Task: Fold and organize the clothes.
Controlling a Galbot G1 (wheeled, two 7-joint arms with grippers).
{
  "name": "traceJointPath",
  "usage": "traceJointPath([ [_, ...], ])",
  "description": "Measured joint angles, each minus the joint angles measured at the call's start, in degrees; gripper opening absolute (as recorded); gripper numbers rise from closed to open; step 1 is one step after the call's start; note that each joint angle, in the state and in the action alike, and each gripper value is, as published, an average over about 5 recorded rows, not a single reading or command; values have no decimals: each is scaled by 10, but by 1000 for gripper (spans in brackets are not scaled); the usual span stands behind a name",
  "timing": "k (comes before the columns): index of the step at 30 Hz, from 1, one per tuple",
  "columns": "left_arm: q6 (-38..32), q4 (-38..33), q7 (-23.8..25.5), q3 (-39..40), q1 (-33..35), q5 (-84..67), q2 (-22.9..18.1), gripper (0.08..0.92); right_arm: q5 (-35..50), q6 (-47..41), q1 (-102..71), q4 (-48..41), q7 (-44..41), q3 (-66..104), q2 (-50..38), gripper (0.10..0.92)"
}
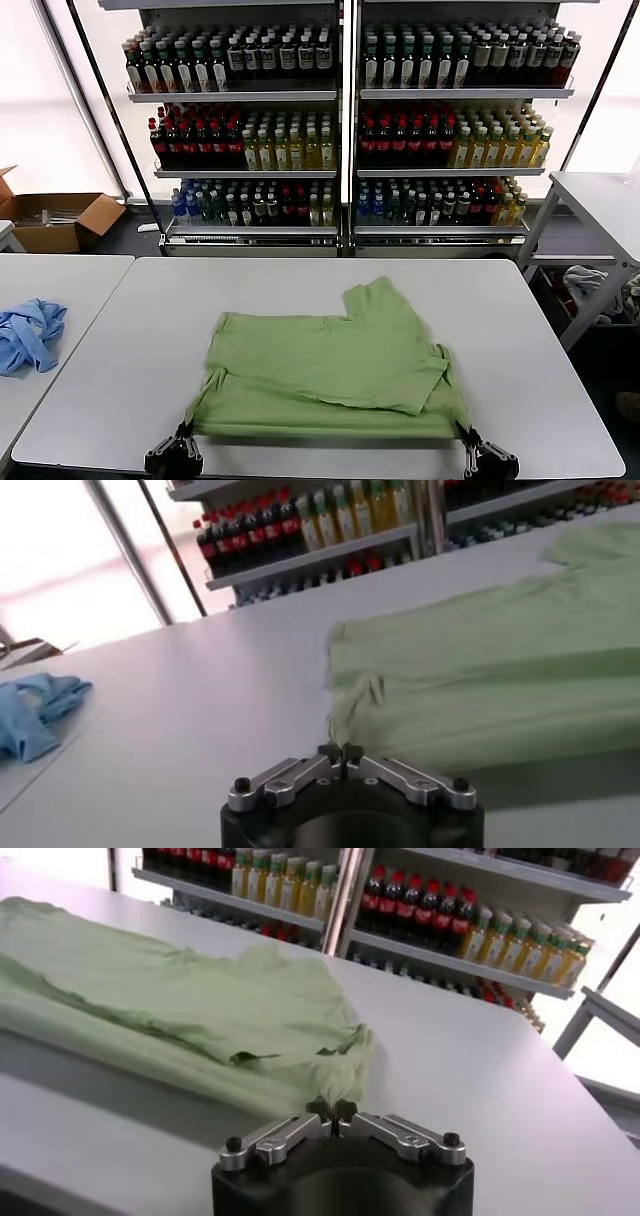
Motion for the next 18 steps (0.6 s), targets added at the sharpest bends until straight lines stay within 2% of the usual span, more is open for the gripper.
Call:
traceJointPath([
  [2,-2,-1,-9,4,7,8,-1,82,-6,2,-10,5,10,-4,3,139],
  [6,-1,-4,-25,12,17,21,-2,110,-12,4,-28,13,30,-9,7,238],
  [18,-4,-37,-68,16,56,62,3,439,-16,4,-61,56,53,19,6,585],
])
